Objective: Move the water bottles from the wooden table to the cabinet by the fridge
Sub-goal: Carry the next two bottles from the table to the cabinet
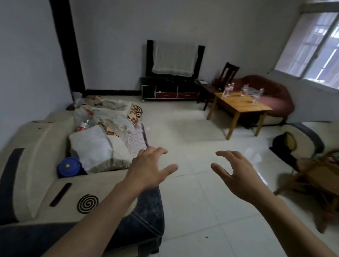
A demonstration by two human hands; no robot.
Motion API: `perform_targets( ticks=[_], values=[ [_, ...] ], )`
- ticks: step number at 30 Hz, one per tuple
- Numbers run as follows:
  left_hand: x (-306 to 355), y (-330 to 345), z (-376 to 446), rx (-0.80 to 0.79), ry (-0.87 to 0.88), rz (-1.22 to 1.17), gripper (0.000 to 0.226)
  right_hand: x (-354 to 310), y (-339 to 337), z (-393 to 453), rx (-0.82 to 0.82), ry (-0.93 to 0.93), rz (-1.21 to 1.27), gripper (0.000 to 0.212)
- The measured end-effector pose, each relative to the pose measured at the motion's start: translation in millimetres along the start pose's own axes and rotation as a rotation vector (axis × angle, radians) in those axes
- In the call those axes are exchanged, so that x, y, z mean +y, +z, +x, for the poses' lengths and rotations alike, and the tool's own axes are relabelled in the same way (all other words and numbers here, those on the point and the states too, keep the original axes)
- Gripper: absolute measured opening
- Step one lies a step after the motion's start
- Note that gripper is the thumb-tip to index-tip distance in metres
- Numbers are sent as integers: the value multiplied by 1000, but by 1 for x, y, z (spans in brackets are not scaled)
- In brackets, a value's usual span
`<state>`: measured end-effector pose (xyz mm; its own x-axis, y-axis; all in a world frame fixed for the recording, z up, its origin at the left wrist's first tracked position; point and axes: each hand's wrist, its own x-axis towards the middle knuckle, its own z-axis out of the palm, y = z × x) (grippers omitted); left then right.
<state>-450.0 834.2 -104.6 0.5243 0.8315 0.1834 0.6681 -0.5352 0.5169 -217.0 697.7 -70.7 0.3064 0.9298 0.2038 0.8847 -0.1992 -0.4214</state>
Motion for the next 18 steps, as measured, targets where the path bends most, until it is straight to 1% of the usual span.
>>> perform_targets(
  ticks=[3,8,10,14,18],
  values=[
    [25,17,8,-59,95,-41,64,21,-20,-34,19,110,-58,56],
    [82,48,19,-125,230,-70,64,60,-60,-80,69,254,-85,61],
    [108,63,23,-159,267,-81,64,77,-74,-96,102,292,-73,62],
    [168,94,28,-216,352,-56,65,114,-99,-130,163,365,-44,56],
    [224,120,30,-215,406,-30,64,158,-125,-154,214,403,-21,57]
  ],
)
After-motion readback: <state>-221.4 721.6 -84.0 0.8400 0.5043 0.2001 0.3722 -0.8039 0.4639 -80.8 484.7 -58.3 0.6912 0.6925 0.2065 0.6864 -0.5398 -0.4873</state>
